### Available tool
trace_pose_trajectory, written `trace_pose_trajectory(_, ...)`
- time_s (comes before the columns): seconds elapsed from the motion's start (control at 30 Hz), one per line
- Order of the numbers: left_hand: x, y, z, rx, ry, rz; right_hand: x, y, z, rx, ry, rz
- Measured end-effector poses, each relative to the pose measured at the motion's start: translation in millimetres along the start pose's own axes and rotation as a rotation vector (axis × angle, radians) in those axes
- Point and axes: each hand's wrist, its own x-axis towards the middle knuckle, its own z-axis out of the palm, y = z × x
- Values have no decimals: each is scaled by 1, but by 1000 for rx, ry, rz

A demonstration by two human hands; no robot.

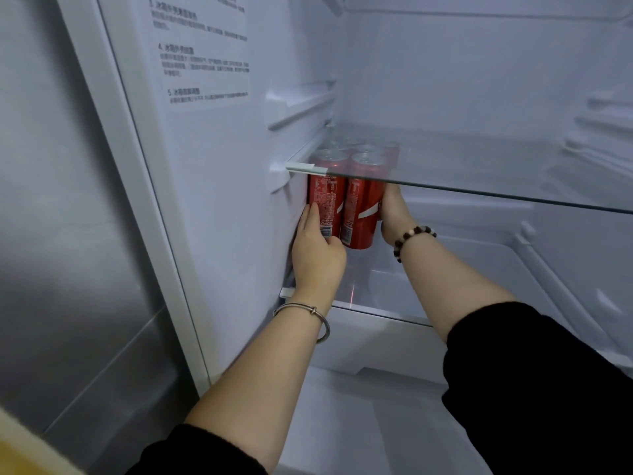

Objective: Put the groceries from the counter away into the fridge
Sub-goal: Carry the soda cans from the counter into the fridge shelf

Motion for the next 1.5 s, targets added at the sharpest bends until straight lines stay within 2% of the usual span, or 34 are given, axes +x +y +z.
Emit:
trace_pose_trajectory(0.07, -1, 1, 0, -11, 2, 11, 5, 8, 3, 18, -18, -29)
trace_pose_trajectory(0.27, -1, 1, 0, -38, -3, 5, 8, 14, 6, 189, -58, 62)
trace_pose_trajectory(0.43, -3, 4, -2, -26, 8, -4, 8, 13, 9, 216, -57, 65)
trace_pose_trajectory(0.7, -7, 4, -3, -32, 39, -7, -2, 15, 15, 205, 128, 8)
trace_pose_trajectory(0.9, -10, 5, -5, 18, -29, -8, -13, 9, 31, 181, 231, 57)
trace_pose_trajectory(1.13, -9, 8, -8, 27, -48, -34, -27, 5, 27, 69, 177, 87)
trace_pose_trajectory(1.27, -12, 9, -9, 40, -49, -35, -51, 15, 15, -93, 156, 12)
trace_pose_trajectory(1.5, -41, 8, -7, 146, -250, 189, -115, 20, -29, -323, 241, -210)
